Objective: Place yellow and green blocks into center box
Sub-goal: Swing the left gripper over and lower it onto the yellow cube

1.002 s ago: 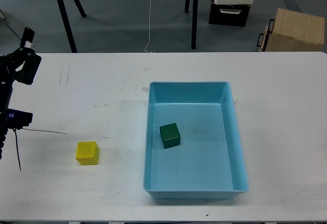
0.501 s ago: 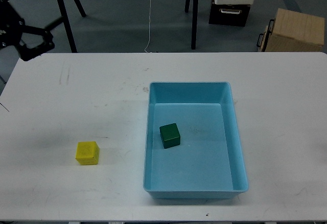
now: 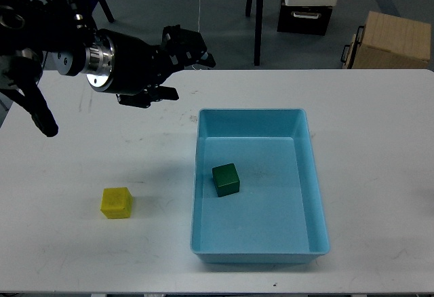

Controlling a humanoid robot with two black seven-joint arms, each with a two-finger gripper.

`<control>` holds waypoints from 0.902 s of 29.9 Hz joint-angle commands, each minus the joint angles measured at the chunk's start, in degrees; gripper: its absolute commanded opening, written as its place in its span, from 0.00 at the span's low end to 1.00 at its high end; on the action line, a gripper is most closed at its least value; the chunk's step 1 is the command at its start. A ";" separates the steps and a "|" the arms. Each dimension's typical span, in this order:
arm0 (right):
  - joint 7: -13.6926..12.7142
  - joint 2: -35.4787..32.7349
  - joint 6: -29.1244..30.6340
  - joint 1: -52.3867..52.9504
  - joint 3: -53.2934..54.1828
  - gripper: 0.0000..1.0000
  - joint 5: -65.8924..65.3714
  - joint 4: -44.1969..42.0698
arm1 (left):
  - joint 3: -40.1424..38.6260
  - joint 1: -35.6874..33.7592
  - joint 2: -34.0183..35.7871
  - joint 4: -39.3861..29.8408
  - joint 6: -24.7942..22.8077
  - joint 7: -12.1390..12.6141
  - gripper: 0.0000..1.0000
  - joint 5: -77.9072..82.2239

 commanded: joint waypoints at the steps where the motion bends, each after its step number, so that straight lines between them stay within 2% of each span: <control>1: -0.01 0.01 0.00 -0.02 0.08 1.00 0.01 0.49 | 11.51 -6.45 -4.47 -4.33 2.55 -1.09 1.00 10.30; 7: -0.01 0.01 0.00 -0.02 0.26 1.00 0.01 0.76 | 18.55 -6.46 -7.10 -9.26 2.55 -1.00 1.00 13.39; 11: -0.01 0.01 0.00 -0.02 0.00 1.00 -0.08 0.76 | 19.00 -0.84 -7.46 -9.00 3.78 -1.09 1.00 13.48; 21: -0.01 0.01 0.00 -0.11 -0.35 1.00 -0.08 0.76 | 17.86 12.08 -7.81 -0.22 4.92 -0.65 1.00 13.48; 27: -0.09 0.01 0.00 -0.11 -0.44 1.00 -0.17 0.85 | 17.86 12.53 -7.81 0.32 5.89 -0.56 1.00 15.94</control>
